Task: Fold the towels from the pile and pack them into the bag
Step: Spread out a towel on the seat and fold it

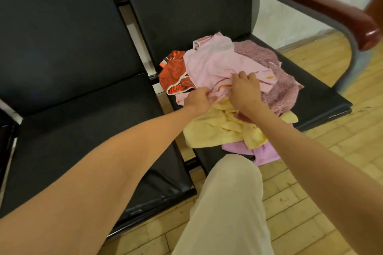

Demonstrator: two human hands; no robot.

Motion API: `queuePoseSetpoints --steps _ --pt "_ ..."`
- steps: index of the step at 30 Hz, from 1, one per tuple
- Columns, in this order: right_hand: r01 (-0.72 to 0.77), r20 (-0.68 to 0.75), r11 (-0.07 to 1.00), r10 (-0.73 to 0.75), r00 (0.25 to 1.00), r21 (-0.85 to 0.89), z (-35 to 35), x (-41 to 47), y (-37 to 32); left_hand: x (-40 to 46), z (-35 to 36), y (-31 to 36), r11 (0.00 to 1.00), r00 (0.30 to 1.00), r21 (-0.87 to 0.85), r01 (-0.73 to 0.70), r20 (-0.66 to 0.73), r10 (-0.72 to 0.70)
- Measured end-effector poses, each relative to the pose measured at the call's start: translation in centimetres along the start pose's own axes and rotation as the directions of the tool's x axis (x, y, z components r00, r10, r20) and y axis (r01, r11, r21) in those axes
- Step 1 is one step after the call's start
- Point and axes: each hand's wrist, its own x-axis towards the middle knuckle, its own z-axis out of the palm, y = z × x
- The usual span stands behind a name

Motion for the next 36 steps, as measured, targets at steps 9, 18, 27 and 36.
queuePoseSetpoints --steps 9,18,27,36 --pt "-0.020 -0.037 0.999 0.022 0.999 0.039 -3.4 -2.4 -2.0 -3.7 -4.0 1.5 0.998 0.940 -0.035 -0.048 -0.339 0.033" --pt "0.121 0.159 0.834 -0.242 0.957 0.538 -6.9 -10.3 -9.3 -14.3 -13.3 -5.4 0.998 0.872 0.051 0.048 -0.489 -0.017" --pt "0.010 0.292 0.632 -0.371 0.882 0.775 -5.5 -16.3 -16.7 -27.1 -16.6 -16.9 0.929 0.859 0.314 0.197 -0.512 -0.009" --pt "-0.142 0.359 0.419 -0.503 0.786 0.897 -4.0 -20.0 -22.6 -36.7 -14.8 -22.9 0.870 0.819 0.226 0.438 -0.499 -0.283"
